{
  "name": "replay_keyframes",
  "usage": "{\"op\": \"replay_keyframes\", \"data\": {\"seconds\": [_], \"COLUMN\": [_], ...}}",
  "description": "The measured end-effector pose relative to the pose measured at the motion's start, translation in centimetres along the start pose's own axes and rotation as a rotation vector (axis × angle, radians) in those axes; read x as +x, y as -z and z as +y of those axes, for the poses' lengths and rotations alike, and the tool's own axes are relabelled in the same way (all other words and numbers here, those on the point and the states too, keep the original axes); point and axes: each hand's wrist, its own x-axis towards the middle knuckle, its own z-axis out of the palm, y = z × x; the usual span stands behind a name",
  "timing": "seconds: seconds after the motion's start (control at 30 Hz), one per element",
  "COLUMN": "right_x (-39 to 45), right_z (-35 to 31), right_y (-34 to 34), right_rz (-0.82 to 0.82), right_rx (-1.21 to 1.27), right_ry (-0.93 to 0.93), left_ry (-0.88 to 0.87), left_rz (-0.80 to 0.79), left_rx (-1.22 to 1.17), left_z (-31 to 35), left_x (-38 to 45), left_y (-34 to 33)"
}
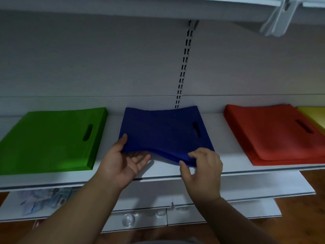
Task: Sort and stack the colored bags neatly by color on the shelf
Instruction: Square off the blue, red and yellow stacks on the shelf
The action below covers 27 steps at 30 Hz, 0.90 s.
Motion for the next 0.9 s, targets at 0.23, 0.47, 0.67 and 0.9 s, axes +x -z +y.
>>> {"op": "replay_keyframes", "data": {"seconds": [0.23,0.47,0.67,0.9], "right_x": [0.6,1.6,4.6,6.9], "right_z": [-4.6,-5.3,-0.9,-0.2], "right_y": [0.5,-0.7,0.8,0.6], "right_rz": [-0.609,-0.405,0.125,0.144], "right_rx": [0.574,1.506,1.675,1.693], "right_ry": [-0.565,-1.519,-1.546,-1.404], "left_ry": [-0.046,-0.056,-0.059,-0.041], "left_rz": [-0.047,0.004,0.021,0.046], "left_rx": [-0.061,-0.067,-0.098,-0.102], "left_z": [-0.8,-0.9,-0.5,-0.5], "left_x": [-0.3,0.5,0.9,1.1], "left_y": [-0.7,-0.9,0.2,1.1]}}
